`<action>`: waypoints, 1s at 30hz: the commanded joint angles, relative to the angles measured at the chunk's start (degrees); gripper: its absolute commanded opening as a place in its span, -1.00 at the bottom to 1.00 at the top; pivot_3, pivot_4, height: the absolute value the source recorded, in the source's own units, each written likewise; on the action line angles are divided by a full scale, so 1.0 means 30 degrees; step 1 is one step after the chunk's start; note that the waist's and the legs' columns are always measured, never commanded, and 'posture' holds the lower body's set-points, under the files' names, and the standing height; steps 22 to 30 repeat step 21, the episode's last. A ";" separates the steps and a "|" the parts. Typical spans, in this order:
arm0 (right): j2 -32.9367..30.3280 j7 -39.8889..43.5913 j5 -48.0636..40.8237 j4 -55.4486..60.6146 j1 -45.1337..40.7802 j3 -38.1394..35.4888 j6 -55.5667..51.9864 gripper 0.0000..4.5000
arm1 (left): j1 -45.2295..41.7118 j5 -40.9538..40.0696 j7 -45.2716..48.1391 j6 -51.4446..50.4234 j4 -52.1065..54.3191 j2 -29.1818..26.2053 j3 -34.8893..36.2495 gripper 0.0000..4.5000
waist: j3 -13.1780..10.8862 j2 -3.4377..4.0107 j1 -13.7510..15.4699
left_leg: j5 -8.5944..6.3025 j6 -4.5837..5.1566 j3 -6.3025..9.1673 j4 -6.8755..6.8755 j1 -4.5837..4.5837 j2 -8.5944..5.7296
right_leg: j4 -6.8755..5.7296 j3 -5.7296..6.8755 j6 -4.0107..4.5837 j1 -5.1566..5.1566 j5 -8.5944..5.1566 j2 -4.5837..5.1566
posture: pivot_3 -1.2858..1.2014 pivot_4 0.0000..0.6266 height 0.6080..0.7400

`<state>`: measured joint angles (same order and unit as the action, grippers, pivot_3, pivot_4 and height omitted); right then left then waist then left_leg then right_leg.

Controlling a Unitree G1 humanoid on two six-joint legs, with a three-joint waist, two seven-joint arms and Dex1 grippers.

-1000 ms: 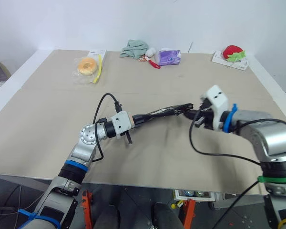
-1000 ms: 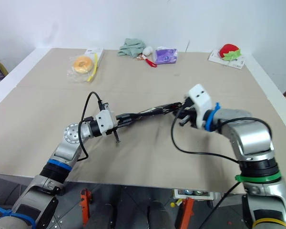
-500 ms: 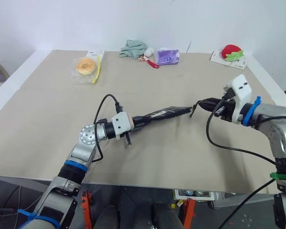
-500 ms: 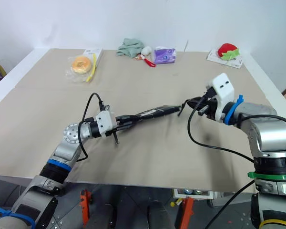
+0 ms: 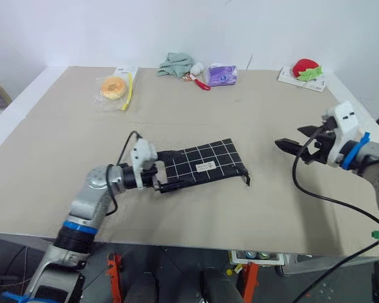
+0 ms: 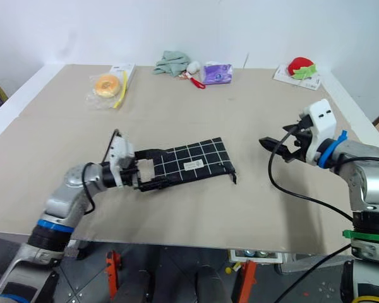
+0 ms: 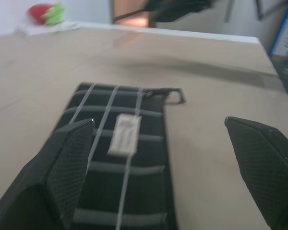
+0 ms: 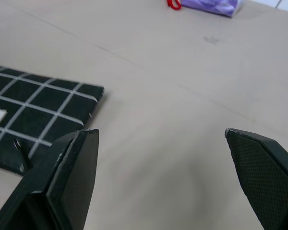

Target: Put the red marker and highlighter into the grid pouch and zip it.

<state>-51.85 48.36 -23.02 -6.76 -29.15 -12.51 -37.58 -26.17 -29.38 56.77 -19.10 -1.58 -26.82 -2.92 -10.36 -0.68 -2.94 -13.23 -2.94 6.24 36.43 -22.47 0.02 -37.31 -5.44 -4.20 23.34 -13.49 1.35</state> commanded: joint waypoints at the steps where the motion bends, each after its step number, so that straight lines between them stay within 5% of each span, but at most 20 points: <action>1: -0.1012 0.1653 0.0110 -0.0884 0.0640 -0.0595 0.1443 1.00 | 0.0571 -0.1114 -0.1983 -0.2534 0.0455 -0.1723 0.3291 0.98 | -0.0001 0.0002 -0.0011 | 0.0000 0.0001 0.0000 0.0000 0.0007 0.0002 | -0.0001 0.0001 0.0000 -0.0001 -0.0001 -0.0002 | 0.03 -0.52 1.00; 14: -0.1806 0.5555 0.1020 -0.4720 0.0276 0.0853 0.3522 1.00 | 0.3076 -0.0106 0.0020 -0.2927 -0.1184 -0.7880 0.6352 0.98 | -0.0033 0.0010 0.0052 | 0.0003 -0.0007 -0.0036 -0.0006 0.0012 0.0009 | 0.0002 -0.0001 0.0024 -0.0001 -0.0013 0.0012 | 0.03 -0.52 1.00; 30: -0.1528 0.5410 0.1338 -0.5052 0.0020 0.0900 0.3672 1.00 | 0.3196 0.0364 0.0320 -0.2291 -0.1320 -0.7929 0.6046 0.98 | -0.0053 0.0030 0.0029 | 0.0002 -0.0007 -0.0061 -0.0034 0.0013 0.0033 | 0.0002 -0.0005 0.0036 0.0026 -0.0017 0.0003 | 0.03 -0.52 1.00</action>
